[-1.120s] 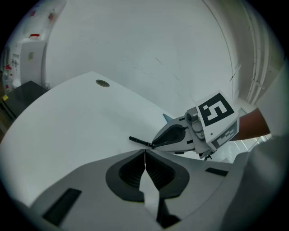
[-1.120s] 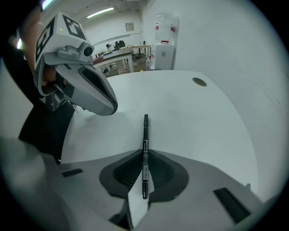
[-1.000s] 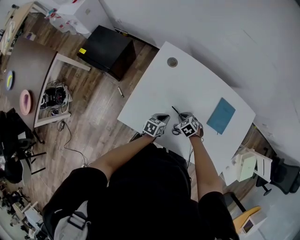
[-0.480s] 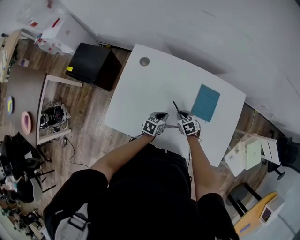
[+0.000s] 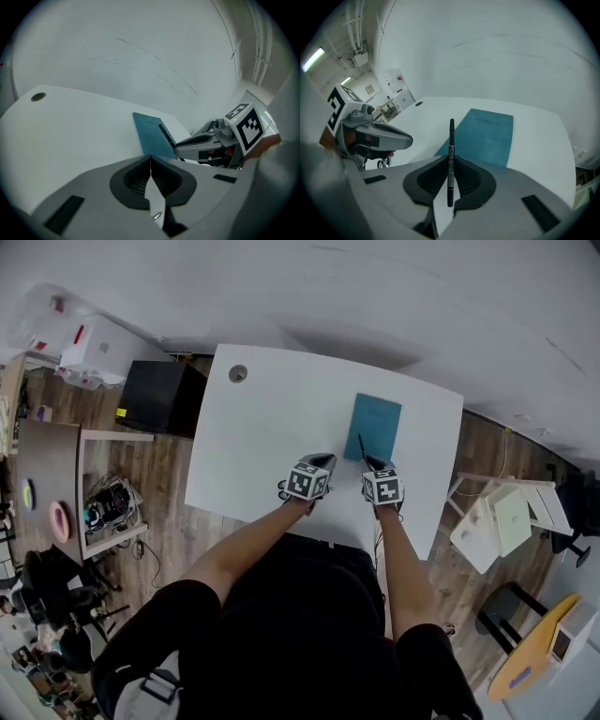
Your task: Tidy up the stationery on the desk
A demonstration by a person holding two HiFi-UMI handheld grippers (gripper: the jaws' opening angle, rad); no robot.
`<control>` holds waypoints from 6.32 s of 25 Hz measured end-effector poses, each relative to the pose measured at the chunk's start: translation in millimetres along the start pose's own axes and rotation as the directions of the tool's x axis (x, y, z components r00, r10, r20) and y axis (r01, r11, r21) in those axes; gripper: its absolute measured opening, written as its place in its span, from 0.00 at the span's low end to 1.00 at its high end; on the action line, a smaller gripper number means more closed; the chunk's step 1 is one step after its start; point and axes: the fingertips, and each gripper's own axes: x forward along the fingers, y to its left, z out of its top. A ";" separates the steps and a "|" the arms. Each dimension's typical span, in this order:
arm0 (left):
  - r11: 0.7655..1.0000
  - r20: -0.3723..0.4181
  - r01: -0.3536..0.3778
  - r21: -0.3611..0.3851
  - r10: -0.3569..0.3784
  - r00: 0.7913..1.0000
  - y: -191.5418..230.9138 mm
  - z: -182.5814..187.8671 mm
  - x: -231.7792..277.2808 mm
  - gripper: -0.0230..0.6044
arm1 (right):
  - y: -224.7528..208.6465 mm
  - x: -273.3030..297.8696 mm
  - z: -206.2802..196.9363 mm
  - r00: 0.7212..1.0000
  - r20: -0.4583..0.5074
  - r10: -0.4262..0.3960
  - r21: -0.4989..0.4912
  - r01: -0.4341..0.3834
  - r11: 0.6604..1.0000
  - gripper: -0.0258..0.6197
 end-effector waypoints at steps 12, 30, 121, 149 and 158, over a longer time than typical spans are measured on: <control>0.998 -0.032 -0.007 0.063 0.009 0.999 -43.7 26.1 61.7 0.06 | -111.5 -10.1 3.0 0.996 -0.014 -0.091 0.176 0.092 0.980 0.13; 0.983 -0.049 -0.011 0.182 0.020 0.999 -55.8 36.3 78.5 0.06 | -137.1 13.7 -5.1 0.998 -0.062 -0.027 0.391 0.049 0.919 0.13; 0.987 -0.110 0.115 0.111 -0.103 0.989 86.6 -151.2 -179.6 0.06 | 253.8 43.3 -85.4 0.998 -0.041 0.056 0.142 -0.050 0.989 0.16; 0.915 -0.155 0.364 0.173 -0.340 0.928 118.6 -109.0 -182.1 0.06 | 235.5 34.0 -72.0 0.942 -0.024 -0.334 0.444 0.309 0.841 0.18; 0.900 -0.136 0.377 0.220 -0.355 0.925 58.2 -87.8 -145.8 0.06 | 177.3 -5.7 -61.7 0.934 0.030 -0.356 0.449 0.306 0.840 0.18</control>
